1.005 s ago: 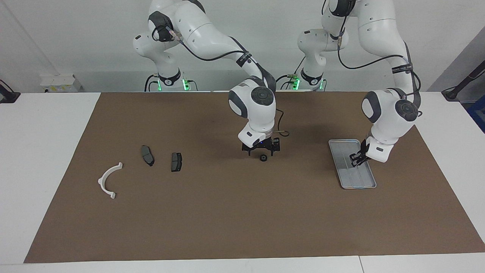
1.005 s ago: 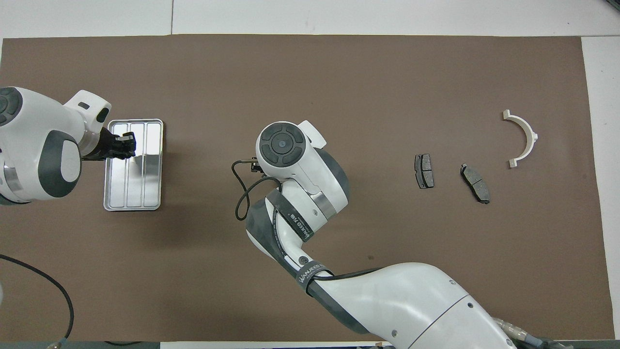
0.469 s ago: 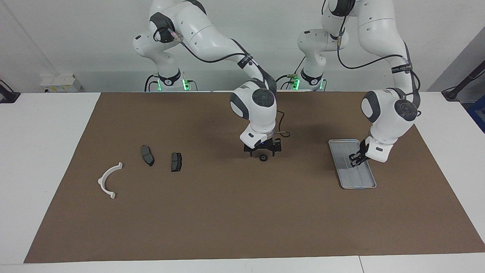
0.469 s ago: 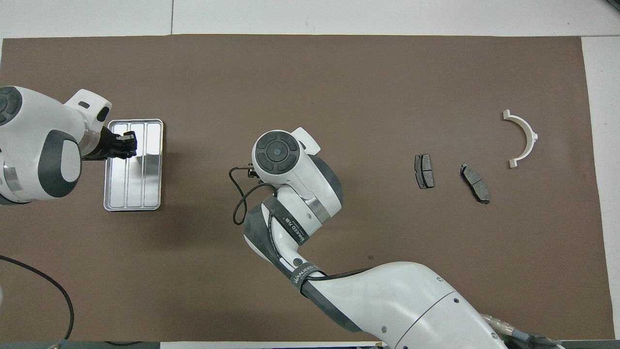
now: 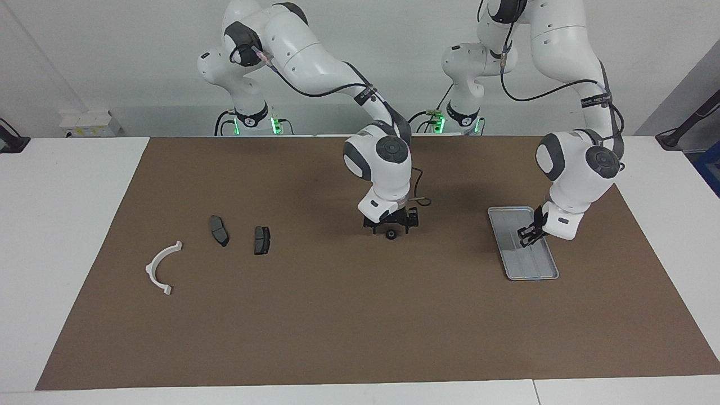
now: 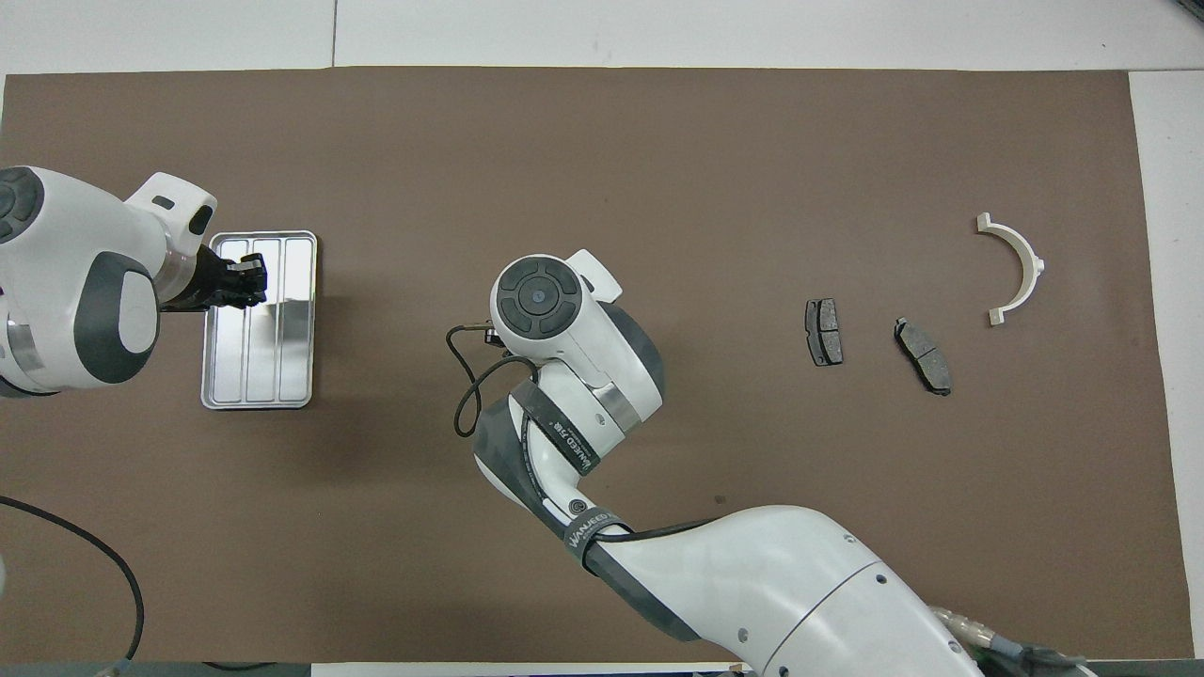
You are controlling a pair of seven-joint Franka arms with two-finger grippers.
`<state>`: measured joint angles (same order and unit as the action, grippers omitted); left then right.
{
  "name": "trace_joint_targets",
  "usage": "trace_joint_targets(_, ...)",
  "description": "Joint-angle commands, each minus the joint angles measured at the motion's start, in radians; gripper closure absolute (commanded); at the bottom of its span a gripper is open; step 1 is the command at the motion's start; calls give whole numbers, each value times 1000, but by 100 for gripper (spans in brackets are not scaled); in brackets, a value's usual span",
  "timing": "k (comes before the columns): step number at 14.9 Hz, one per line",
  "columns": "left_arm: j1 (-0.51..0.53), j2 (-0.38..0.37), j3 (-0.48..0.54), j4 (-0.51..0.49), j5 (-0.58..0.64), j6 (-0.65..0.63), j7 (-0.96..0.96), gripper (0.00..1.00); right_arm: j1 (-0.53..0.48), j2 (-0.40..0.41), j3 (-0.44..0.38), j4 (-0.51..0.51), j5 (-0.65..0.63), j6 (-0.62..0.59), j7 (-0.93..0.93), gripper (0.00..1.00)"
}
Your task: Place bearing gear from tray to pile
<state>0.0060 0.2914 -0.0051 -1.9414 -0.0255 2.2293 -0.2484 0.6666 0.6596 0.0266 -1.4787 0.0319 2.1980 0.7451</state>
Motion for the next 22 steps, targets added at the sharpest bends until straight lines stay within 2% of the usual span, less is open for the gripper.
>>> trace_joint_targets(1,-6,-15,2,2,-11,-20,-11,96,-1,-6,-1,-15,23,14,-23,100)
trace_joint_targets(6,-6,-15,2,2,-11,-22,-12,96,-5,-6,-2,23,-3,-66,-24,100)
trace_joint_targets(11,-12,-14,-6,6,-11,-19,-60,96,-65,-46,-11,136,-21,-240,-53,100)
trace_joint_targets(13,-47,-14,-6,15,-11,-17,-121,96,-151,-95,-5,141,-15,-271,-146,100)
trace_joint_targets(16,-105,-12,-6,28,-11,-22,-228,96,-295,-159,-1,141,-6,-360,-382,100)
trace_joint_targets(19,-223,-2,-4,58,-11,-10,-450,96,-428,-221,-8,141,-12,-412,-606,100)
trace_joint_targets(22,-375,26,-1,120,-11,-17,-668,96,-556,-241,-8,135,-6,-458,-823,100)
